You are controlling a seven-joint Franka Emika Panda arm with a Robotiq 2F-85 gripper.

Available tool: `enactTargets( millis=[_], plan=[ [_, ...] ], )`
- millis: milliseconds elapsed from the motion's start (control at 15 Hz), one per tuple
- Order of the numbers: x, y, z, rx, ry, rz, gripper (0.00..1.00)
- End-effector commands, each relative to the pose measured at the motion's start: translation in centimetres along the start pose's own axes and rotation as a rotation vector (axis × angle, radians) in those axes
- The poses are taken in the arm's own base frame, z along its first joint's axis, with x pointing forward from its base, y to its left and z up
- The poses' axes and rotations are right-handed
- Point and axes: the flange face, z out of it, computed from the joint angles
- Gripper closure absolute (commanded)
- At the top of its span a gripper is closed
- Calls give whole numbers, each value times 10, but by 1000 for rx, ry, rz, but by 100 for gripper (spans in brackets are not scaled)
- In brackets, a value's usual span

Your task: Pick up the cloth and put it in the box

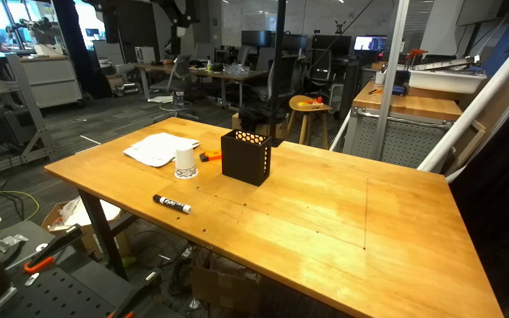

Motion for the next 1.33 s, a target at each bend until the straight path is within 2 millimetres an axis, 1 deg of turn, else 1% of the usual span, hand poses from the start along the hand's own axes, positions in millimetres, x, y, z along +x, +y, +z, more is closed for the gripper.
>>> enactTargets(
  millis=[0, 267, 667, 800, 933, 1267],
  plan=[
    [45, -35, 1, -38, -4, -119, 0],
    [93, -74, 10, -107, -11, -249, 0],
    [164, -113, 22, -170, 52, -406, 0],
    [189, -126, 28, -178, 59, -459, 0],
    [213, -143, 38, -177, 63, -514, 0],
    [267, -199, 69, -188, 47, -652, 0]
  ],
)
